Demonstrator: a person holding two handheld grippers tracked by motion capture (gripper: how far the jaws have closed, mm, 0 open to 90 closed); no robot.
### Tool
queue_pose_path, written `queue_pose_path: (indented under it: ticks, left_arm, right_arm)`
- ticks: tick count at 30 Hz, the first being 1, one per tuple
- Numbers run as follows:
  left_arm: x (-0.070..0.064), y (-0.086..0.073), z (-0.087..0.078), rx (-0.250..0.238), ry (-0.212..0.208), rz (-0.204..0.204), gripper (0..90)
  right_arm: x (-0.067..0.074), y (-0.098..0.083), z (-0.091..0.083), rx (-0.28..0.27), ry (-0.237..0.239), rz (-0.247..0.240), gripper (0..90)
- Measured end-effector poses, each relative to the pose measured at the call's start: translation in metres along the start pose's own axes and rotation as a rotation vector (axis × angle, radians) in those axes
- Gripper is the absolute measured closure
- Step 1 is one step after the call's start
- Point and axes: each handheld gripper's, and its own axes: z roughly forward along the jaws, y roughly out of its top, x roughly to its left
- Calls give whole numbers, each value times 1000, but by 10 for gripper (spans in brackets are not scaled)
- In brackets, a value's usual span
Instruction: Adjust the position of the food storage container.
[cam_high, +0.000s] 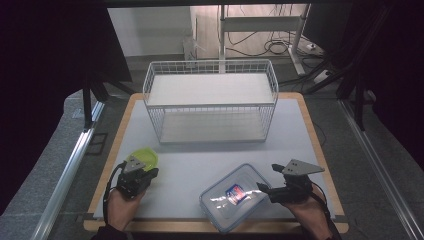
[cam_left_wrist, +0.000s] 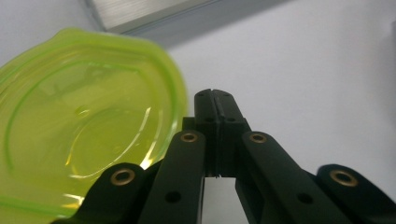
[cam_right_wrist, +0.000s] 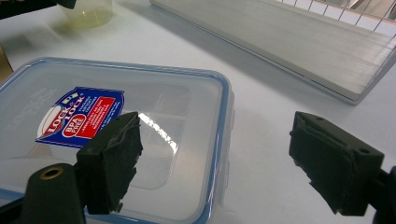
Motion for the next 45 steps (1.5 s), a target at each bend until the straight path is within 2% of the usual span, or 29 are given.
queue_pose_path:
  ticks: [3,4,6,7,9,10,14,16,17,18,22,28,29,32,35,36,38,42,45]
  left_arm:
    - [-7,2,-2,-20,-21,14,897]
    - [-15,3,-4,-38,-46,32,897]
    - [-26,3,-6,-52,-78,57,897]
    - [-26,3,-6,-52,-78,57,897]
    - [-43,1,-7,-59,-122,88,897]
    - [-48,0,-7,-59,-142,98,897]
    - [-69,-4,-8,-55,-203,129,897]
    - [-81,-7,-7,-45,-236,147,897]
    - [-81,-7,-7,-45,-236,147,897]
    - [-91,-10,-5,-29,-261,162,897]
    - [-106,-17,-4,-13,-285,185,896]
    - [-117,-22,-4,-6,-315,197,894]
    - [-119,-23,-4,-4,-318,200,890]
    - [-126,-24,-1,6,-328,211,890]
    - [-128,-24,1,11,-311,219,894]
    - [-127,-23,2,14,-317,209,893]
    - [-126,-23,3,20,-315,201,893]
    - [-128,-21,9,48,-303,218,893]
    - [-130,-19,12,56,-287,231,894]
  right_arm:
    - [0,0,0,2,3,12,190]
    - [-2,-1,-1,0,19,35,250]
    - [-2,-1,-3,0,36,46,323]
    - [-2,-1,-3,10,41,44,378]
    - [-1,-1,-5,22,41,31,466]
    - [-1,-1,-7,32,48,24,546]
    - [2,1,-12,40,73,-4,773]
    - [5,1,-15,45,93,-13,854]
    - [6,1,-15,50,104,-19,877]
    - [8,0,-16,53,113,-25,897]
    - [15,-3,-19,70,148,-41,900]
    - [23,-9,-21,83,191,-66,900]
    - [26,-13,-22,98,217,-74,900]
    - [31,-17,-21,121,247,-96,900]
    - [34,-20,-18,150,274,-106,900]
    - [37,-24,-14,194,299,-126,900]
    - [39,-26,-10,218,329,-137,900]
    - [41,-25,-7,219,346,-143,900]
    - [42,-24,-4,220,341,-142,900]
